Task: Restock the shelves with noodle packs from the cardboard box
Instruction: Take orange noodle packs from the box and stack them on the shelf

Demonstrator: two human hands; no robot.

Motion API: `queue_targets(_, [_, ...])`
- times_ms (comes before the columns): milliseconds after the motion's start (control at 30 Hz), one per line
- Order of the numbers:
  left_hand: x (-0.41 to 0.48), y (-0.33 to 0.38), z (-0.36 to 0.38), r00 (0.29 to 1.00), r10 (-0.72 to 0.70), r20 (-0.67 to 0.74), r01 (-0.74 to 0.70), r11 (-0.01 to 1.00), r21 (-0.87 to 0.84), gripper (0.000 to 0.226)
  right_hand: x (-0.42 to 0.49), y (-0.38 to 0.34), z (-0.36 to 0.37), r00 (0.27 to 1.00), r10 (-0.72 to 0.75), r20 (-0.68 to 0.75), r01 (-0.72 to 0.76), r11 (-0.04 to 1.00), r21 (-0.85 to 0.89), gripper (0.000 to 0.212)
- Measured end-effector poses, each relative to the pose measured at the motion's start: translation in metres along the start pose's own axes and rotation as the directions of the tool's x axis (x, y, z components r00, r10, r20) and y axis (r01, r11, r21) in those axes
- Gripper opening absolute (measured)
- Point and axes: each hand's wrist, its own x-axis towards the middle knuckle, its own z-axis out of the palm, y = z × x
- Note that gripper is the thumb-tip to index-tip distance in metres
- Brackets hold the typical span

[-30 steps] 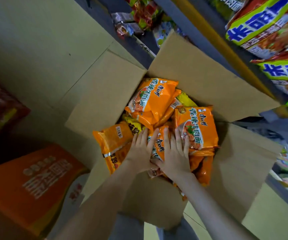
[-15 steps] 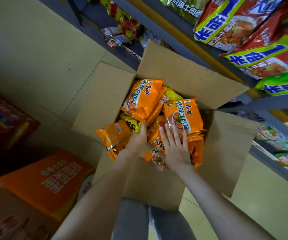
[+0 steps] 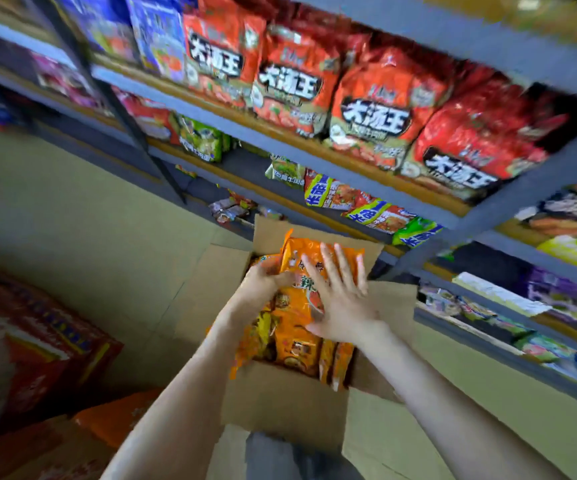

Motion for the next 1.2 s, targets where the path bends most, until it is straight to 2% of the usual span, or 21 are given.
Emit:
queue_targets(100, [-0.026,0.065,0.002,0.994,0.099,0.045,-0.099,0.995,-0.002,0.029,-0.002,0.009,-0.068,0.994,-0.004,-0.110,0.002,1.000,-0.018,0.128])
queue_targets(200, [-0.048,0.121,0.004,0.962,0.265,0.069,-0.271,0.957,0.107,0.038,-0.009,0.009,-0.125,0.979,0.006,-0.204,0.000,1.000,0.026,0.111])
queue_targets(267, [-0.065,0.157,0.003,0.936,0.347,0.067,-0.353,0.925,0.138,0.033,-0.011,0.008,-0.159,0.955,0.006,-0.296,0.006,0.999,0.039,0.101])
queue_targets(467, [-0.106,0.242,-0.014,0.824,0.560,0.085,-0.566,0.812,0.139,0.029,0.001,0.000,-0.240,0.787,-0.048,-0.615,-0.007,0.996,-0.086,0.099])
queue_targets(533, [-0.116,0.267,-0.018,0.755,0.647,0.103,-0.654,0.732,0.194,0.032,0.005,-0.004,-0.268,0.711,-0.060,-0.701,-0.041,0.991,-0.126,0.094])
queue_targets(600, [-0.122,0.287,-0.022,0.651,0.755,0.081,-0.726,0.588,0.357,0.048,0.009,-0.007,-0.294,0.645,-0.075,-0.760,-0.067,0.986,-0.155,0.088])
queue_targets(633, [-0.122,0.294,-0.024,0.549,0.833,0.063,-0.745,0.453,0.490,0.063,0.011,-0.007,-0.306,0.622,-0.079,-0.779,-0.079,0.983,-0.163,0.089])
queue_targets(667, [-0.121,0.301,-0.027,0.410,0.909,0.072,-0.720,0.275,0.638,0.077,0.014,-0.007,-0.317,0.608,-0.081,-0.789,-0.092,0.981,-0.172,0.093])
queue_targets(733, [-0.118,0.312,-0.031,0.118,0.975,0.189,-0.487,-0.109,0.866,0.081,0.022,-0.005,-0.339,0.594,-0.075,-0.801,-0.134,0.973,-0.190,0.101])
queue_targets(767, [-0.115,0.317,-0.033,0.065,0.957,0.281,-0.360,-0.240,0.901,0.077,0.027,-0.004,-0.348,0.593,-0.070,-0.802,-0.158,0.967,-0.201,0.102])
queue_targets(800, [-0.111,0.321,-0.034,0.058,0.928,0.368,-0.268,-0.341,0.901,0.074,0.032,-0.002,-0.356,0.600,-0.067,-0.797,-0.178,0.961,-0.214,0.102])
queue_targets(867, [-0.097,0.329,-0.038,0.111,0.890,0.443,-0.187,-0.419,0.889,0.070,0.045,0.003,-0.370,0.622,-0.067,-0.780,-0.203,0.948,-0.244,0.100])
queue_targets(1033, [-0.060,0.361,-0.038,0.241,0.899,0.365,-0.124,-0.344,0.931,0.071,0.085,0.019,-0.388,0.638,-0.040,-0.769,-0.265,0.926,-0.268,0.100])
queue_targets(1200, [-0.011,0.394,-0.027,0.294,0.877,0.380,-0.103,-0.366,0.925,0.066,0.131,0.048,-0.405,0.639,0.068,-0.766,-0.371,0.900,-0.230,0.110])
